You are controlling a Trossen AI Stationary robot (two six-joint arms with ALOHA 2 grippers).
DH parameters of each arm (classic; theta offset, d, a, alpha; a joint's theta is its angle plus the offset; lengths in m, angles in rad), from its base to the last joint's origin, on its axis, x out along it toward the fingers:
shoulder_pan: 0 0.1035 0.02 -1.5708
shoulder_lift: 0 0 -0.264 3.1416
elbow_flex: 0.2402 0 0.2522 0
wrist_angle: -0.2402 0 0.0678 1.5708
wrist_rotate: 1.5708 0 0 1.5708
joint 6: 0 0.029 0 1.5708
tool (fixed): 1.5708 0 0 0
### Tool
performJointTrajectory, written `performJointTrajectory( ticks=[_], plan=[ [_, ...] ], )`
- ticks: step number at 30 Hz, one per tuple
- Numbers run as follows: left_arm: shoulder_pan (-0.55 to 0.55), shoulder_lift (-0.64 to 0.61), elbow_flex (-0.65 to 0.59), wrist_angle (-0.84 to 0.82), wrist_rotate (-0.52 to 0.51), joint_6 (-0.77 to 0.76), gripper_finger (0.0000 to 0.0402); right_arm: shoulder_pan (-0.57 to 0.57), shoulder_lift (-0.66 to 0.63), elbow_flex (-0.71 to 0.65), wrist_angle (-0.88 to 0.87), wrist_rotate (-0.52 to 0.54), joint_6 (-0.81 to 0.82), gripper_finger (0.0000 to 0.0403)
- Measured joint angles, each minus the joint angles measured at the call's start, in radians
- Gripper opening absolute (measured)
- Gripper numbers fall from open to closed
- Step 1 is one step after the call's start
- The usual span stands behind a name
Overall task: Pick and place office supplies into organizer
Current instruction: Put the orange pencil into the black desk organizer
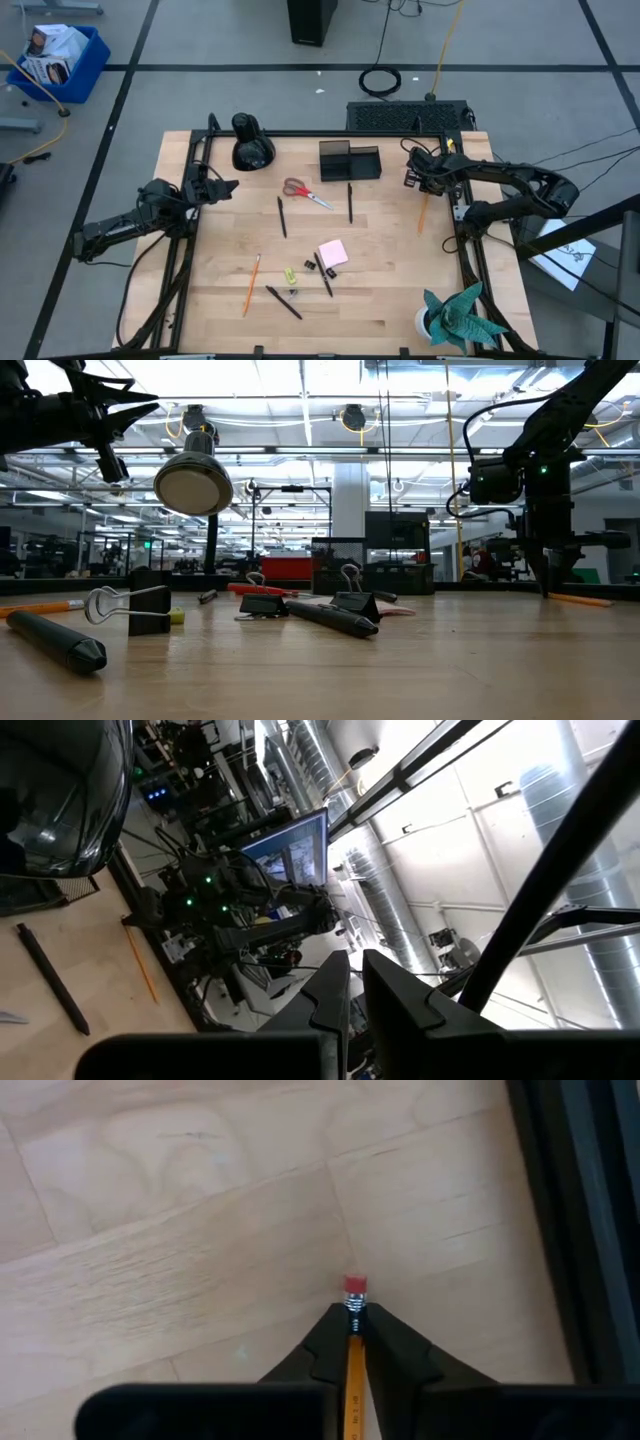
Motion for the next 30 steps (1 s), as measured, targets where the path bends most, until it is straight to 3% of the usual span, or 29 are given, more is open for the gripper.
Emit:
performJointTrajectory(
  ticks=[15, 19, 30],
  plan=[
    [0.000, 0.000, 0.000, -0.002, -0.008, 0.018, 0.0035, 0.007, -0.142, -0.001, 0.097, -0.030, -0.047, 0.0012],
    [0.000, 0.000, 0.000, -0.003, -0.019, 0.018, 0.0035, 0.007, -0.175, -0.001, 0.175, -0.064, -0.139, 0.0012],
    [0.000, 0.000, 0.000, -0.010, -0.019, 0.019, 0.0035, 0.058, -0.247, 0.001, 0.388, -0.081, -0.176, 0.0002]
  ],
)
